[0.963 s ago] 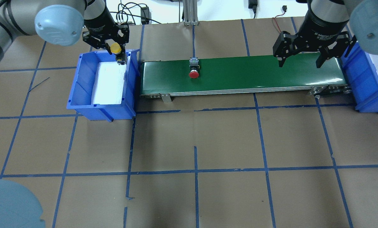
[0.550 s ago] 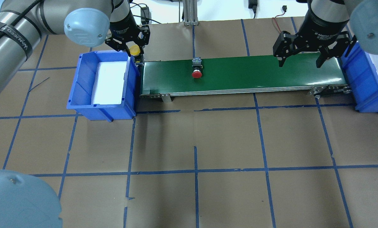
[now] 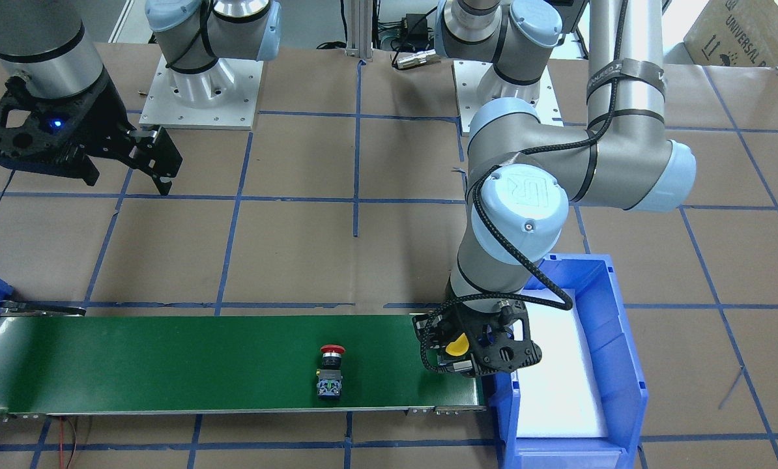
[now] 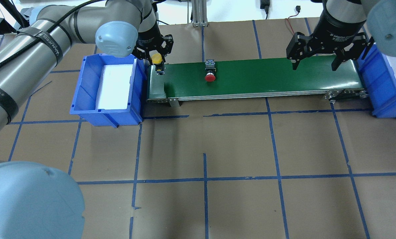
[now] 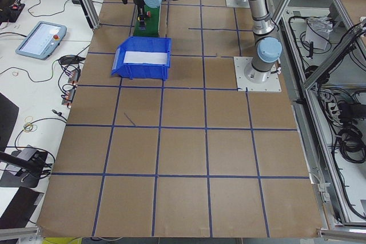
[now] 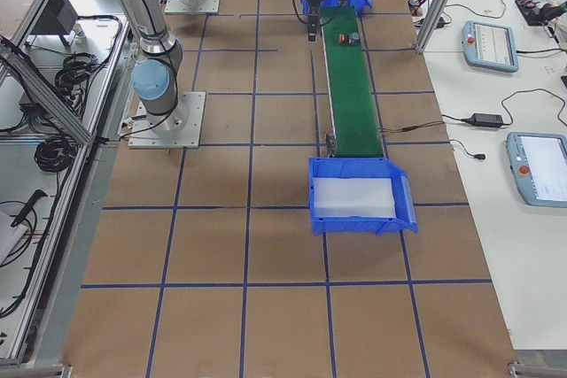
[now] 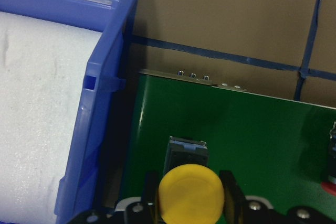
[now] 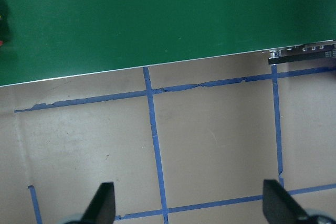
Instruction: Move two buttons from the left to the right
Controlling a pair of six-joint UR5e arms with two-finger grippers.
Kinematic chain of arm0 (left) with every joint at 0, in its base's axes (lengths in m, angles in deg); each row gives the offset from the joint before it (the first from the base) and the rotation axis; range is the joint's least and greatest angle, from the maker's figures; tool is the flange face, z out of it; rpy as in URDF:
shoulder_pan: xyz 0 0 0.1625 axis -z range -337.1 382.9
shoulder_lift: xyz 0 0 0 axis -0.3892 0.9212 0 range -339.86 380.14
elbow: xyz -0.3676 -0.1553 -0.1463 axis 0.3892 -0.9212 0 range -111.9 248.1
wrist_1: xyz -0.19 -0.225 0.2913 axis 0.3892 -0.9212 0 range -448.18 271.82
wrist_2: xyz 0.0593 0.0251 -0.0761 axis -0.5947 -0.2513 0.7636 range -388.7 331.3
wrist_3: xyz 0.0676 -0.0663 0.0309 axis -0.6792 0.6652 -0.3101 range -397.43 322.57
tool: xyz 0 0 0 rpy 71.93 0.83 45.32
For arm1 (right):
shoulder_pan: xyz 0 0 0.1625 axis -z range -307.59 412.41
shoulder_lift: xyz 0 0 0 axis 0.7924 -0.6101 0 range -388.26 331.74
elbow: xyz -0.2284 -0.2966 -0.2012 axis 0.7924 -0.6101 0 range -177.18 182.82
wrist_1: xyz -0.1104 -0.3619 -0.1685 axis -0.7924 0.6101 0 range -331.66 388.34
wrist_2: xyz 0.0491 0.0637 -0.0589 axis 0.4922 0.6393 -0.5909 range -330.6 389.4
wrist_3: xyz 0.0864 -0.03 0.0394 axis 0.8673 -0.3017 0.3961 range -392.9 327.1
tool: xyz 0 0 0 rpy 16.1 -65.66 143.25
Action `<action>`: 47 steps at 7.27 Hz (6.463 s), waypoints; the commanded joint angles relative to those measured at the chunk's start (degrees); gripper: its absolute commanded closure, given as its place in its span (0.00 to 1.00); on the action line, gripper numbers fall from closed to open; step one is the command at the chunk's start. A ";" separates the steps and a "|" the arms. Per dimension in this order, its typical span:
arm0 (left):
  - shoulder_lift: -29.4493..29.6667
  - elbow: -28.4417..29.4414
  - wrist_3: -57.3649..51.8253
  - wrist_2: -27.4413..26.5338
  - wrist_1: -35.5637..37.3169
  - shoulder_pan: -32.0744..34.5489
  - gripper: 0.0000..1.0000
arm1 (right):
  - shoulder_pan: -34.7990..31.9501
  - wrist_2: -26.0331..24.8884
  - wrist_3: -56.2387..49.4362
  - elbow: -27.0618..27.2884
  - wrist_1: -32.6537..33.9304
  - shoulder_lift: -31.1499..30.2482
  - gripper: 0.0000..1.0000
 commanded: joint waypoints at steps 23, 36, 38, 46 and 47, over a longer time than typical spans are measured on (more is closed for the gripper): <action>-24.48 -7.90 -18.38 -3.68 -21.16 -15.34 0.00 | 0.14 0.70 -0.61 0.61 0.00 0.09 0.00; -0.84 10.97 -0.07 -2.98 -13.15 2.94 0.00 | 0.14 0.09 -0.70 0.61 0.00 0.09 0.00; 2.13 12.81 0.54 -2.89 -10.97 3.21 0.00 | 0.14 0.17 -0.62 0.61 0.09 0.09 0.00; 4.35 14.75 2.65 -2.89 -10.51 4.61 0.00 | 0.14 0.17 -0.88 0.61 0.09 0.09 0.00; 4.79 15.45 2.65 -2.89 -10.51 4.70 0.00 | 0.14 0.17 -0.79 0.61 0.09 0.09 0.00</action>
